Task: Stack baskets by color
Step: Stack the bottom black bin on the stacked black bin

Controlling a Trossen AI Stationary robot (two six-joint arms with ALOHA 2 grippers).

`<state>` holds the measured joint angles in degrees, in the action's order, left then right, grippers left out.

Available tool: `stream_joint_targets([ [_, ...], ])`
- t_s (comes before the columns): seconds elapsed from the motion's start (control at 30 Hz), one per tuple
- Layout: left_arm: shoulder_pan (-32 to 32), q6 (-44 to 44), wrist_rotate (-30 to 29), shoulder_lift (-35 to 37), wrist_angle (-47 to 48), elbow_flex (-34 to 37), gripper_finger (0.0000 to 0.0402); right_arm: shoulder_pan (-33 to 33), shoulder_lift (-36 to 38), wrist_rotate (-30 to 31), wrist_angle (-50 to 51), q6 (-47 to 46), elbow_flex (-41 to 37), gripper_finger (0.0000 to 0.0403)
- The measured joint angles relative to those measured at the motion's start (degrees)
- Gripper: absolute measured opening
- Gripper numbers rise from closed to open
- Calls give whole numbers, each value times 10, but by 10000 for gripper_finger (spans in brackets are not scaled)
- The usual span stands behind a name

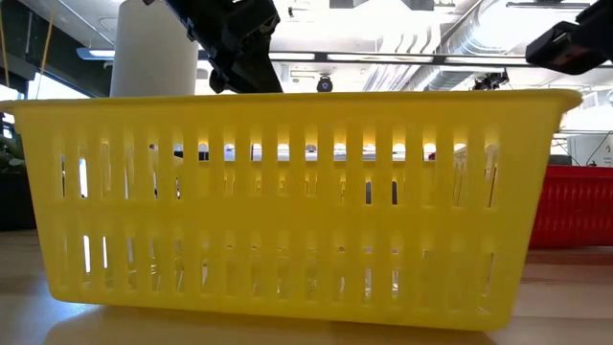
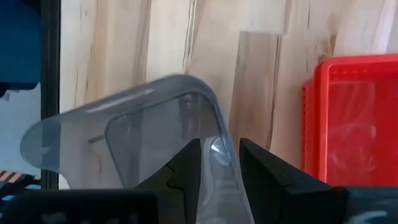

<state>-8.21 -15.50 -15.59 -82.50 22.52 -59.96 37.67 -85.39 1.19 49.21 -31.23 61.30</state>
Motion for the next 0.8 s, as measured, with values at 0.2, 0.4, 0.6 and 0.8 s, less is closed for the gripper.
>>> stream_joint_targets([
  [0.2,0,11,0,0,0,0,157,0,-2,5,37,-48,0,97],
  [0.4,0,11,0,0,1,0,157,0,-2,3,54,-79,-1,97],
  [0.6,0,21,0,0,4,0,156,11,-2,0,56,-79,-1,97],
  [0.8,0,26,0,0,4,0,156,22,-2,5,66,-132,-18,97],
])
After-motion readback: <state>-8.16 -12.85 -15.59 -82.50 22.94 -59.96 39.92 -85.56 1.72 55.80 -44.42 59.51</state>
